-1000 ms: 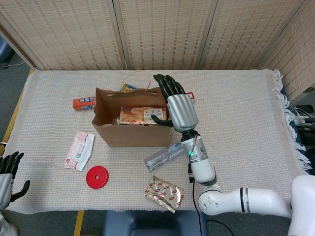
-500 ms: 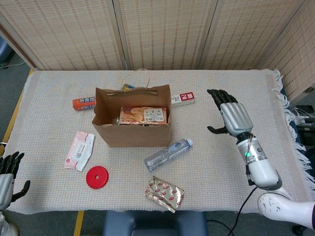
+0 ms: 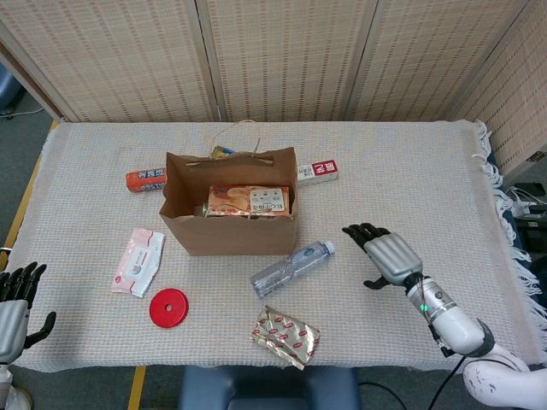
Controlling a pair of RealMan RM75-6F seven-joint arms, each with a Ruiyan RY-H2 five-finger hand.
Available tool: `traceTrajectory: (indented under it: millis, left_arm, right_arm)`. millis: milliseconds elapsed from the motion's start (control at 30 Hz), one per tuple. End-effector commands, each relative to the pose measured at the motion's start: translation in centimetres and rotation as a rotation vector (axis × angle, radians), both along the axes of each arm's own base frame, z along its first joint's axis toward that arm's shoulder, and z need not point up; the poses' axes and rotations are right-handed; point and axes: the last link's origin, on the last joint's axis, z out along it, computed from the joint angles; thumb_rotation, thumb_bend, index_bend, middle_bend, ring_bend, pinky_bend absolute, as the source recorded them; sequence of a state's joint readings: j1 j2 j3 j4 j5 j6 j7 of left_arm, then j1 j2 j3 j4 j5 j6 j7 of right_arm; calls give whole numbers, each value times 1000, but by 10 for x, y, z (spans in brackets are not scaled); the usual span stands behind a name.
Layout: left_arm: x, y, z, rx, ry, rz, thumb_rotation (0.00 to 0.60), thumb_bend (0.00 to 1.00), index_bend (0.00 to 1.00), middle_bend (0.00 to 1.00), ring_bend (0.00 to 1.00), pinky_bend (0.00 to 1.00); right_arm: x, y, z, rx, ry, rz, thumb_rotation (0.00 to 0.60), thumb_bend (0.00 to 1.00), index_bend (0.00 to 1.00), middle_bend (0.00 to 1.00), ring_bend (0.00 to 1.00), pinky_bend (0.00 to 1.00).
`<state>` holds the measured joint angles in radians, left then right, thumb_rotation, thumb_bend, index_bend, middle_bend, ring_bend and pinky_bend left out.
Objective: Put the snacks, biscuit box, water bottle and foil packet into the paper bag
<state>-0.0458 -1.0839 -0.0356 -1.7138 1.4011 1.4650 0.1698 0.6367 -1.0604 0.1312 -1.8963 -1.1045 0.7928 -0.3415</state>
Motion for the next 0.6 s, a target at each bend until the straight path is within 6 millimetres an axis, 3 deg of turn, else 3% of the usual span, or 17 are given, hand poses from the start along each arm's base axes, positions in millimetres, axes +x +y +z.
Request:
traceTrajectory:
  millis: [33, 300, 600]
  left_arm:
    - [-1, 0, 1, -1, -3, 1, 600, 375, 0, 0, 0, 0]
    - [-1, -1, 2, 0, -11, 0, 600, 376, 0, 0, 0, 0]
    - [-2, -2, 3, 3, -14, 3, 600, 375, 0, 0, 0, 0]
  right_arm:
    - [20, 7, -35, 85, -9, 68, 600, 64, 58, 82, 60, 203]
    - [43, 16, -76, 151, 24, 131, 600, 64, 91, 98, 73, 211]
    - [59, 9, -89, 135, 41, 153, 600, 65, 74, 98, 73, 210]
